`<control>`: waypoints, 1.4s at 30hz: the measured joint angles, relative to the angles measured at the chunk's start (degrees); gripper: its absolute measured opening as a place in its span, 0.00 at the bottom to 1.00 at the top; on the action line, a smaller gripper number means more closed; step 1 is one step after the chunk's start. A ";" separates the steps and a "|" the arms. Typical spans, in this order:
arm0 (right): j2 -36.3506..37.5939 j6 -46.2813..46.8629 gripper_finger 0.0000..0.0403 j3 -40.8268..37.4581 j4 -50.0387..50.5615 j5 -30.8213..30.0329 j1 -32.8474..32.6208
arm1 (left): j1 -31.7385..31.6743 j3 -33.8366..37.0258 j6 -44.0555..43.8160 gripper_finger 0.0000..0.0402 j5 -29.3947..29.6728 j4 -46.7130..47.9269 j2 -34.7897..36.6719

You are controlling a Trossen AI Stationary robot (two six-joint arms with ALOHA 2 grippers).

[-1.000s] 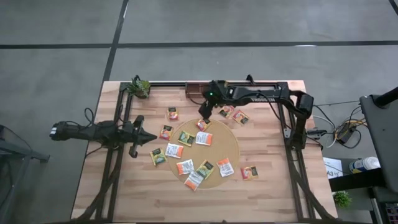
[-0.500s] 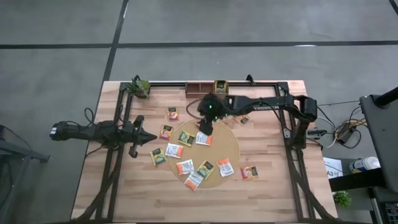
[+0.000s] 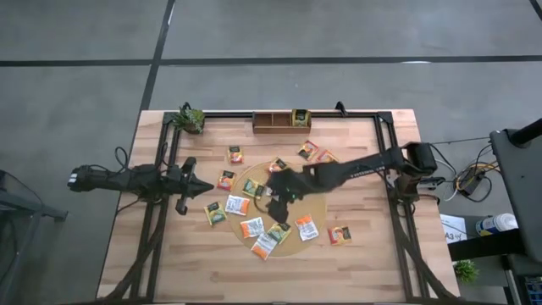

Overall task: Pick & Place Tea
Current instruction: Put the bottom yellow tea bag into the right section of the wooden organizer

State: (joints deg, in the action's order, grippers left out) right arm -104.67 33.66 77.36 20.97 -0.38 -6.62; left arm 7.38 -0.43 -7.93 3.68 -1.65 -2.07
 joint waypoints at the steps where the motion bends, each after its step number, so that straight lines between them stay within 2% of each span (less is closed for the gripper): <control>1: -0.04 1.06 0.56 0.00 0.00 -0.09 -0.85 | 0.00 0.02 0.00 0.00 0.00 0.00 -0.02; 7: -0.41 6.44 0.56 0.00 0.07 -0.30 -4.98 | 0.00 0.01 -0.01 0.00 0.00 0.00 -0.01; 12: -0.41 7.06 0.56 0.00 0.60 -0.59 -7.94 | 0.00 0.00 0.00 0.00 0.00 0.00 0.00; 18: -0.41 11.59 0.56 0.80 7.42 -1.14 -10.03 | 0.00 0.01 0.00 0.00 0.00 -0.01 -0.01; 28: -5.07 11.44 0.56 7.14 19.15 -0.87 -9.33 | 0.00 0.02 -0.02 0.00 0.00 0.00 0.00; 33: -8.70 11.40 0.56 10.45 19.59 -0.83 -9.33 | 0.00 0.02 0.00 0.00 -0.01 0.00 0.00; 42: -13.14 11.59 0.56 10.73 21.17 -0.63 -9.34 | 0.01 0.01 -0.01 0.00 0.00 0.00 0.00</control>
State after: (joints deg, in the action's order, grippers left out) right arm -117.81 45.25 88.09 42.14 -1.02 -15.96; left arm 7.39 -0.42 -7.94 3.68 -1.65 -2.07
